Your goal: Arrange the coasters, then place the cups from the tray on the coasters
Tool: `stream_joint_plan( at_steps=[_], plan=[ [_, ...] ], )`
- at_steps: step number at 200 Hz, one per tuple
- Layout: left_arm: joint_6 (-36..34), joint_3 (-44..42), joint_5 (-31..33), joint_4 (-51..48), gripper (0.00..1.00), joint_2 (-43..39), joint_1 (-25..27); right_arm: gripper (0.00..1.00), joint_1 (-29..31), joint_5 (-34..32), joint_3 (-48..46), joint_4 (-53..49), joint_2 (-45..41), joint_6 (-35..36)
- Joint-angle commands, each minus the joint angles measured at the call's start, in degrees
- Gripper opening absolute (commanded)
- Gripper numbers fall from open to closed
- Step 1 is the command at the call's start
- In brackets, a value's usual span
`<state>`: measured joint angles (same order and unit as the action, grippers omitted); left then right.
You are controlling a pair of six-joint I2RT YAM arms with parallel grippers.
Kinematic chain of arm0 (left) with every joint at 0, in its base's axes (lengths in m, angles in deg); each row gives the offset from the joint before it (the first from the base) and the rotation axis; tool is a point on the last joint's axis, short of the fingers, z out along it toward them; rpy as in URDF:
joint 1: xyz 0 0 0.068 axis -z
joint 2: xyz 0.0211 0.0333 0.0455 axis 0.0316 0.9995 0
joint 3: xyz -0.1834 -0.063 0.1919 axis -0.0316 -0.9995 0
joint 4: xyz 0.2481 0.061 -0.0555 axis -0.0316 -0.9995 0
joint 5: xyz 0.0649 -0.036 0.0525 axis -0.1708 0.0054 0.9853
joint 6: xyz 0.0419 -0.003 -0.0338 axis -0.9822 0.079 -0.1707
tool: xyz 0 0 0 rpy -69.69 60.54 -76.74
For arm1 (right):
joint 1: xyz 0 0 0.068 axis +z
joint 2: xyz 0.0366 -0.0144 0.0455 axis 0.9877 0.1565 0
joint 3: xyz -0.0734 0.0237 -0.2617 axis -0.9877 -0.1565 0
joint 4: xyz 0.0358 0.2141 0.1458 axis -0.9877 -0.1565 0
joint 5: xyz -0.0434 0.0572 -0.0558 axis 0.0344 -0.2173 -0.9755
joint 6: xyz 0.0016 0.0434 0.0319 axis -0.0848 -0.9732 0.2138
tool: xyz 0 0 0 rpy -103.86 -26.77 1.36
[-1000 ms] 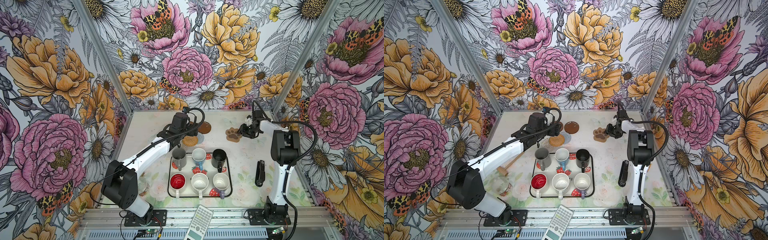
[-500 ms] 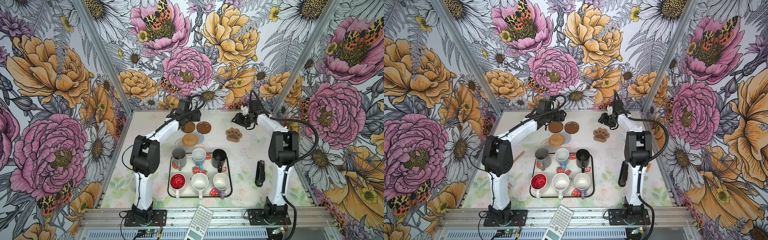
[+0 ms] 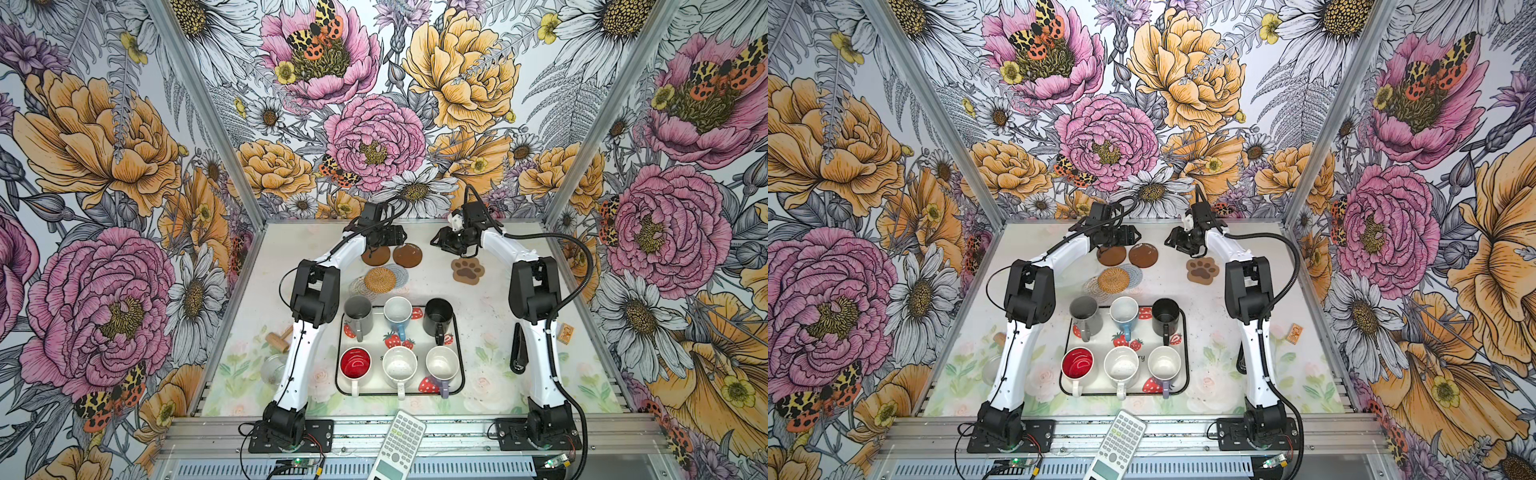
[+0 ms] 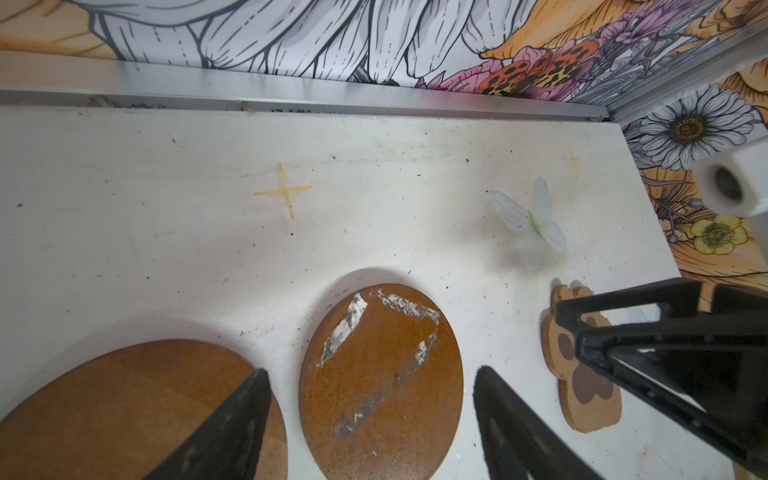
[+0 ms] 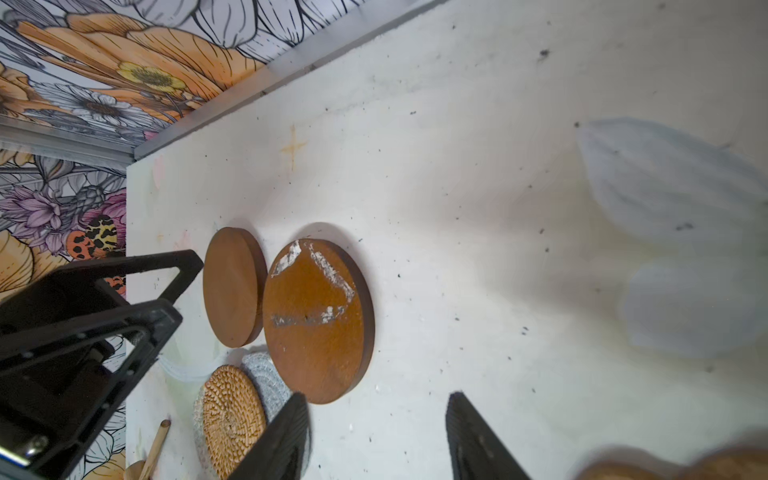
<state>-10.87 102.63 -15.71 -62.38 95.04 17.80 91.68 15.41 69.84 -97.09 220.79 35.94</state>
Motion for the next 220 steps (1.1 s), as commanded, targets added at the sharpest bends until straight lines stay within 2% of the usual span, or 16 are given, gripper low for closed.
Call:
stream_joint_plan(
  at_steps=[1, 124, 220],
  plan=[
    [1.63, 1.84, -3.03, -0.43, 0.78, 0.86, -0.32, 0.56, 0.94, 1.18, 2.68, 0.15, 1.45, -1.99],
    [4.70, 4.84, -5.75, -0.43, 0.77, 7.53, -0.63, 0.56, 2.38, 3.58, 2.28, 0.11, 4.26, -2.04],
    [4.90, 2.24, -10.47, -1.25, 0.67, 8.03, 1.49, 0.54, 2.95, 3.32, -1.32, 0.15, 4.00, -1.65]
  ],
)
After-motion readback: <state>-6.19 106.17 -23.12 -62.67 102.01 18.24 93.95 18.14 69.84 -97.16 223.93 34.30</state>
